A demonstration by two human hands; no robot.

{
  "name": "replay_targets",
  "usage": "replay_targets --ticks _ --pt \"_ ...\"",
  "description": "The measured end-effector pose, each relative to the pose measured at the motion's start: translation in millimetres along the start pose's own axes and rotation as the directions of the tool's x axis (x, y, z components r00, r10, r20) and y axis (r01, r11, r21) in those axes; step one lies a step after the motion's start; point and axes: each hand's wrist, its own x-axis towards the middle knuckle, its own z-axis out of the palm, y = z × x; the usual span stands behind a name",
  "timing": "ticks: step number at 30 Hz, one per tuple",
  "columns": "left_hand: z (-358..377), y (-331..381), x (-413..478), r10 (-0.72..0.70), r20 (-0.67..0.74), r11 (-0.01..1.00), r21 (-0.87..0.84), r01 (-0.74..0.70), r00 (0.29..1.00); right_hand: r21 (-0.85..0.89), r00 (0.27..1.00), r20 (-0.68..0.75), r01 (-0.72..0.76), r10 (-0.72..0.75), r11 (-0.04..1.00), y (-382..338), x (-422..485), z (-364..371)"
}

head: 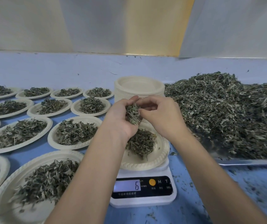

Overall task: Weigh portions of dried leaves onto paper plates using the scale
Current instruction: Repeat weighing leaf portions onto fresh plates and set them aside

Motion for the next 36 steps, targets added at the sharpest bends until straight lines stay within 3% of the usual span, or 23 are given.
replay_targets --ticks 5,12,16,22,27,34,36 --pt "-3 4 1 -0.046 -0.024 0.996 -0.074 0.044 0.999 0.098 0.996 -0.075 -0.042 0.05 0.994 1 2 -4" --pt "-14 18 3 -0.029 -0.059 0.97 -0.241 0.014 0.998 0.295 0.983 -0.002 -0.175 0.184 0.939 -1 5 -13" --pt "-18 24 3 -0.018 -0.096 0.98 -0.199 -0.002 0.995 0.202 0.985 0.025 -0.173 0.172 0.964 -2 4 -14" --pt "-17 23 3 -0.015 -0.083 0.98 -0.198 -0.002 0.996 0.001 0.927 0.323 -0.203 0.192 0.979 -1 1 -18" --pt "-17 21 3 -0.003 -0.046 0.981 -0.192 -0.006 0.999 0.084 0.943 0.247 -0.251 0.223 0.964 3 2 -14" --pt "-11 12 5 -0.025 -0.034 1.0 -0.015 0.025 0.999 0.221 0.986 0.161 -0.072 0.036 0.973 -1 -1 1" --pt "-10 10 6 -0.032 -0.038 0.999 -0.008 0.032 0.999 0.153 0.99 0.139 -0.046 0.024 0.987 -1 -2 7"
